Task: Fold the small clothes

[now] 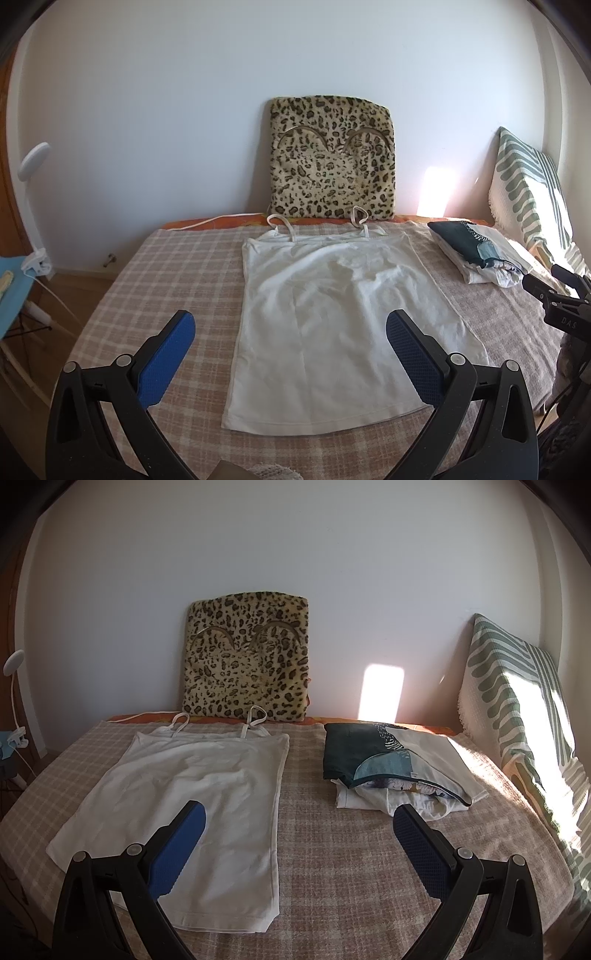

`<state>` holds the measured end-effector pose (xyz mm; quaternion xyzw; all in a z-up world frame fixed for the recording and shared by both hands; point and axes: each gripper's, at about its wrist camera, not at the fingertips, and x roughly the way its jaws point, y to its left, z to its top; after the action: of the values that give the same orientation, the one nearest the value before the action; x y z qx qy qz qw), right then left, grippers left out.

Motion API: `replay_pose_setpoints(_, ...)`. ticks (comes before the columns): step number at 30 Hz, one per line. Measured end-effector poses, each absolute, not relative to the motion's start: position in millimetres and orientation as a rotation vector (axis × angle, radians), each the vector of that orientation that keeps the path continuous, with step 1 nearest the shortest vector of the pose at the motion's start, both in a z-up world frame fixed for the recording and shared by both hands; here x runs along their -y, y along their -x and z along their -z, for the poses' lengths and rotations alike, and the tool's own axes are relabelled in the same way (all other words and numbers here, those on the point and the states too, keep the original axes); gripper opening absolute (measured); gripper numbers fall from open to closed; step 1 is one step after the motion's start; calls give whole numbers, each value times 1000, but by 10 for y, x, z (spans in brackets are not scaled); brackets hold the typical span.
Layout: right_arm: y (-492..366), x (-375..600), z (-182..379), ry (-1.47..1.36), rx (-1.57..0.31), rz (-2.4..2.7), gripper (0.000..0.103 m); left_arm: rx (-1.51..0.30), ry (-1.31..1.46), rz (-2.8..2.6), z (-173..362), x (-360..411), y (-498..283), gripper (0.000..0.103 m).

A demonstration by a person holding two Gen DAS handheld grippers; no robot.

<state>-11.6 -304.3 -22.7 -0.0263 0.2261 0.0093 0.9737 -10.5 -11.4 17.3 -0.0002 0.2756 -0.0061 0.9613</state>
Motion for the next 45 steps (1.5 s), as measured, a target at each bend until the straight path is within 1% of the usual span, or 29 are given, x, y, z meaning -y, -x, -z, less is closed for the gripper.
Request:
replay_pose_setpoints(13, 67, 2892, 156, 38, -440, -54, 103, -565, 9, 17, -97, -58, 125, 103)
replay_pose_setpoints(23, -108, 2508, 21, 15, -418, -170, 103, -728, 64, 45, 291, -376, -22, 102)
replay_pose_setpoints(25, -169, 2434, 27, 8, -426, -203, 103, -744, 76, 64, 375, -474, -12, 98)
replay_pose_setpoints(29, -338, 2274, 68, 19, -454, -238, 103, -817, 113, 88, 555, -655, -44, 81)
replay_pose_setpoints(30, -379, 2249, 85, 9, -464, -254, 103, -837, 132, 92, 604, -701, -54, 77)
replay_pose_setpoints(31, -420, 2226, 100, -6, -473, -274, 103, -860, 155, 98, 657, -745, -73, 76)
replay_pose_setpoints(32, -452, 2202, 112, -18, -481, -291, 103, -883, 180, 112, 710, -780, -88, 72)
replay_pose_setpoints(33, -500, 2169, 124, -25, -495, -310, 103, -906, 204, 133, 767, -807, -113, 63)
replay_pose_setpoints(34, -546, 2127, 132, -25, -506, -326, 103, -923, 229, 152, 815, -830, -130, 59)
replay_pose_setpoints(35, -592, 2083, 132, -21, -513, -339, 102, -939, 252, 171, 859, -845, -147, 57)
replay_pose_setpoints(37, -710, 1962, 108, -3, -533, -361, 98, -970, 289, 205, 940, -870, -176, 57)
replay_pose_setpoints(39, -850, 1815, 64, 20, -564, -389, 90, -990, 313, 214, 997, -887, -185, 54)
replay_pose_setpoints(41, -1014, 1670, 39, 27, -602, -426, 85, -1007, 329, 222, 1036, -904, -213, 53)
replay_pose_setpoints(43, -1222, 1522, 41, 6, -651, -463, 81, -1016, 357, 235, 1066, -926, -240, 44)
replay_pose_setpoints(44, -1320, 1446, 47, -8, -676, -480, 77, -1018, 365, 239, 1077, -931, -256, 40)
replay_pose_setpoints(45, -1428, 1357, 59, -20, -704, -501, 74, -1019, 367, 238, 1081, -934, -259, 40)
